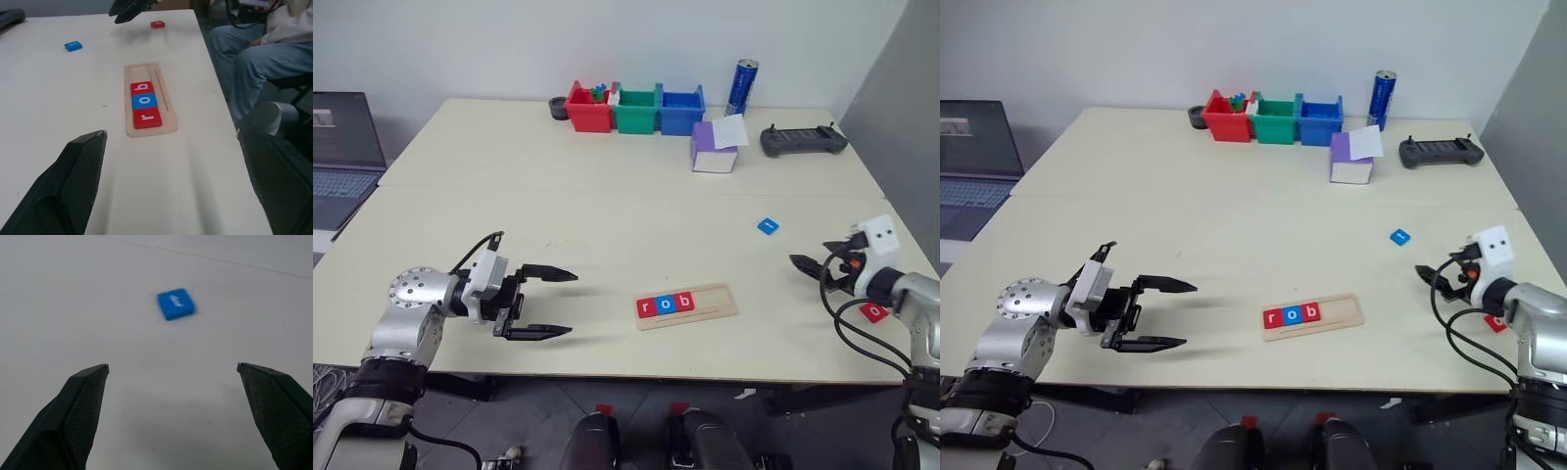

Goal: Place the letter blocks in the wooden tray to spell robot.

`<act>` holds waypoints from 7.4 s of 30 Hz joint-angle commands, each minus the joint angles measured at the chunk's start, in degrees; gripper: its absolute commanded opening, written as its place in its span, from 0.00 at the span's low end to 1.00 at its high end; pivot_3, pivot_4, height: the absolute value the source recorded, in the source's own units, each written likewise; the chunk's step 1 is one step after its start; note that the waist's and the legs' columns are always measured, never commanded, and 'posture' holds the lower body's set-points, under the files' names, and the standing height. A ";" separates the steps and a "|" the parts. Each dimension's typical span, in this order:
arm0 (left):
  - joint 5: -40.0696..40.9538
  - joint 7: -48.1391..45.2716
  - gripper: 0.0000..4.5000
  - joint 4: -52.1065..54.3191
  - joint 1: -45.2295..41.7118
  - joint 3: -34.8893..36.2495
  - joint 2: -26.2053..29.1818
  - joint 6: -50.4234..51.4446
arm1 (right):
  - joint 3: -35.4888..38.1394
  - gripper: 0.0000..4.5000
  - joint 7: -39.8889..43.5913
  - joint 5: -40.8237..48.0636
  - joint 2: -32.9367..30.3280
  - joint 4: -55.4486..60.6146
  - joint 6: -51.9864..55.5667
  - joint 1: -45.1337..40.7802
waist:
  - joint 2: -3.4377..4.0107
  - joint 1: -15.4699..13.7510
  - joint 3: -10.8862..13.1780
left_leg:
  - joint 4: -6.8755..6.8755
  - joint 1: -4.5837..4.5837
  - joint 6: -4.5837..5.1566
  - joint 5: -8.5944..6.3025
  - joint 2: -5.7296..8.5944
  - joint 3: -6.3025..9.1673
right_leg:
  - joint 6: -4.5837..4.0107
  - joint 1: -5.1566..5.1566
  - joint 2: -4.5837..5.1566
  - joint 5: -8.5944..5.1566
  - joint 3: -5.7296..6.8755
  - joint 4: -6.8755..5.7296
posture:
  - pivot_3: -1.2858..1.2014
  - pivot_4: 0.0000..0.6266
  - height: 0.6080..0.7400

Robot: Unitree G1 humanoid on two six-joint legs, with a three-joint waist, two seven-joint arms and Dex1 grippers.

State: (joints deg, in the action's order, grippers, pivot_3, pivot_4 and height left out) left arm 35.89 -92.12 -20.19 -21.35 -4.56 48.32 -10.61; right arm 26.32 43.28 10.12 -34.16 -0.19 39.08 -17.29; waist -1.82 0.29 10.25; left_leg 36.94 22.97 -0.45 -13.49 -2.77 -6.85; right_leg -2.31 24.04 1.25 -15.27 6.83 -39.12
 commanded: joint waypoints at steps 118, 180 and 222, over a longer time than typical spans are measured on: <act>1.31 -0.38 1.00 4.03 5.86 8.05 4.71 0.68 | -42.39 0.59 41.67 -17.14 -14.21 -56.71 -58.57 -28.07 | -0.39 -0.23 -0.27 | 0.12 -0.20 0.06 -0.04 -0.03 -0.04 | 0.09 -0.34 0.01 0.03 0.03 0.15 | 0.52 0.24 1.00; -2.05 0.55 1.00 11.49 11.54 12.06 -2.46 3.19 | -52.50 0.32 40.67 -17.37 -3.97 -15.53 -32.10 -28.20 | -0.18 -0.20 -0.14 | 0.06 0.06 0.01 -0.01 -0.06 -0.03 | 0.00 0.00 0.00 0.00 0.07 0.05 | 0.52 0.24 1.00; -3.22 0.18 1.00 10.10 10.12 12.84 -2.86 2.87 | -40.43 0.99 39.40 -4.04 -2.22 -8.09 -15.39 -30.31 | -0.18 -0.20 -0.15 | 0.06 0.06 0.01 -0.02 -0.06 -0.01 | -0.01 -0.01 0.00 0.00 0.07 0.06 | 0.52 0.24 1.00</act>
State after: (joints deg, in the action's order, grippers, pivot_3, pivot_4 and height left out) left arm 32.53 -91.85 -10.16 -10.67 6.88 45.20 -7.70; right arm -17.72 84.89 3.58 -36.38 -10.30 21.32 -47.82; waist -2.01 0.09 10.11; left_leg 36.99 23.03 -0.45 -13.51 -2.82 -6.87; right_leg -2.32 24.03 1.25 -15.26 6.90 -39.06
